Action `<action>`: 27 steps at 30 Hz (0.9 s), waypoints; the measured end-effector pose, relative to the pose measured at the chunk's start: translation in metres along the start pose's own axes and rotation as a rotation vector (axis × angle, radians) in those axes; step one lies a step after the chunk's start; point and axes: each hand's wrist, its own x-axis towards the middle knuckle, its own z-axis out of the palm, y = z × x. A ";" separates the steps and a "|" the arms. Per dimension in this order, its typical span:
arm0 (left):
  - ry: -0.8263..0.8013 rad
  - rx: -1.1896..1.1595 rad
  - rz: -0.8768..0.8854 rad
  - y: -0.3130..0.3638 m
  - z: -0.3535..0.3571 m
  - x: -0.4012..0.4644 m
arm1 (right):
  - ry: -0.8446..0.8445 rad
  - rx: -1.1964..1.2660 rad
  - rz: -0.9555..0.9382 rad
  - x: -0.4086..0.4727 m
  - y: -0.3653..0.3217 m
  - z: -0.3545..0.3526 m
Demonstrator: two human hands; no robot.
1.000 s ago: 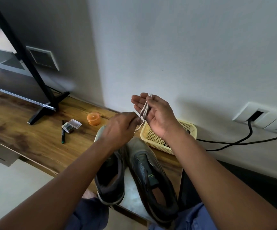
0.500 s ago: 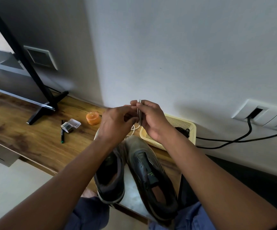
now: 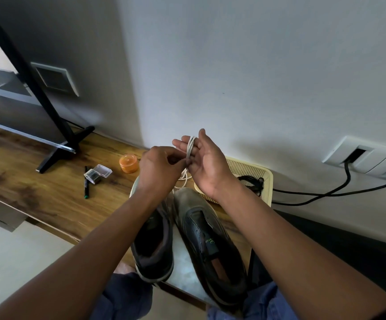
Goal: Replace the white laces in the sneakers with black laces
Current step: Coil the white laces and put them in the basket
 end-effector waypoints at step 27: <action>0.106 -0.490 -0.508 -0.019 0.003 0.017 | 0.147 -0.452 0.246 -0.009 -0.005 -0.025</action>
